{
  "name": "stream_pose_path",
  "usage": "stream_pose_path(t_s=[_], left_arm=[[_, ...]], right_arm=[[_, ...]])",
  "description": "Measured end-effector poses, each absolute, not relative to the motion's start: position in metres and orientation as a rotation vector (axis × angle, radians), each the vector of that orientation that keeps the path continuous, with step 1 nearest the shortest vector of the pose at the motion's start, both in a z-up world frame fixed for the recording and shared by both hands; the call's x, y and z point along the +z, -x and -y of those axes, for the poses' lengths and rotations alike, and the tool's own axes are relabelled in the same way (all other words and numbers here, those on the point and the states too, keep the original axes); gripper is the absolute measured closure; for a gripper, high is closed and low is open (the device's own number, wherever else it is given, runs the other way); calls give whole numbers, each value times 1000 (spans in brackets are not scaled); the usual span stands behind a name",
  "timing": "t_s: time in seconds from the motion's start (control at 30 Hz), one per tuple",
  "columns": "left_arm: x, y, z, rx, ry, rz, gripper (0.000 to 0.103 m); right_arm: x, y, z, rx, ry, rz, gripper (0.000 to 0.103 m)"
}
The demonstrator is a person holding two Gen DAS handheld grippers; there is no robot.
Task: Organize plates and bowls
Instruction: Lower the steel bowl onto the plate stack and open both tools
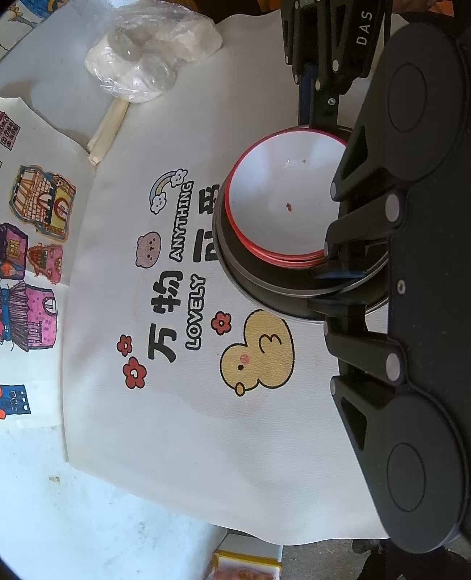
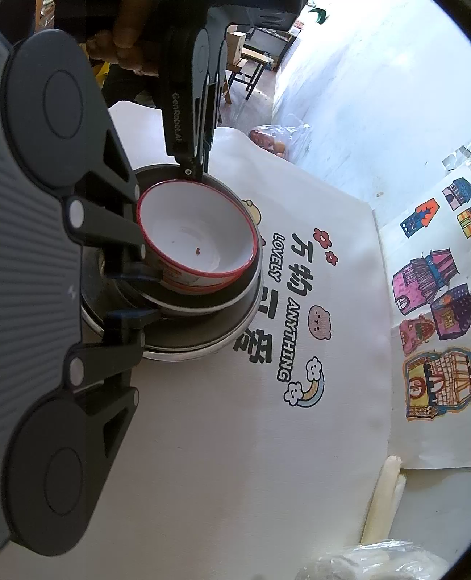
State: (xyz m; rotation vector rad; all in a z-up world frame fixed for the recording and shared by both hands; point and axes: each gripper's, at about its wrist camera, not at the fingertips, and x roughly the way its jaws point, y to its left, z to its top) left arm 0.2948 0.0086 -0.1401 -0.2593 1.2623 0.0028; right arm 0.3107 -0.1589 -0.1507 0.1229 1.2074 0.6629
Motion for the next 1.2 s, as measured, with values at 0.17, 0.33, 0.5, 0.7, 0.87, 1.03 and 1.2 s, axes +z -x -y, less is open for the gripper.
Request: stream_pose_path(t_s=[0.17,0.33,0.5,0.7,0.87,1.03,1.2], left_arm=[[-143,-295,-7,6,260,-1271,93],[-143,-297,-6,7,258,-1271,93],[-141,-298,-4,9,239,-1273,93],[-139,-299,-1,17,212,-1265,93],[-139,-299,1,32,190,-1264,89],[-138,-298,2,50,173,-1263,84],[-137,-298,4,83,133,-1264,73]], right_arm=[[-152,-311,161,664,-127,-1213,84],[-153,-311,162,664,-130,-1213,84],[-153,-312,164,671,-136,-1215,83],[-152,-311,164,677,-130,-1212,83],[-151,-312,166,680,-136,-1213,79],[-152,-312,170,674,-150,-1213,72],[-151,-311,174,673,-150,-1207,65]])
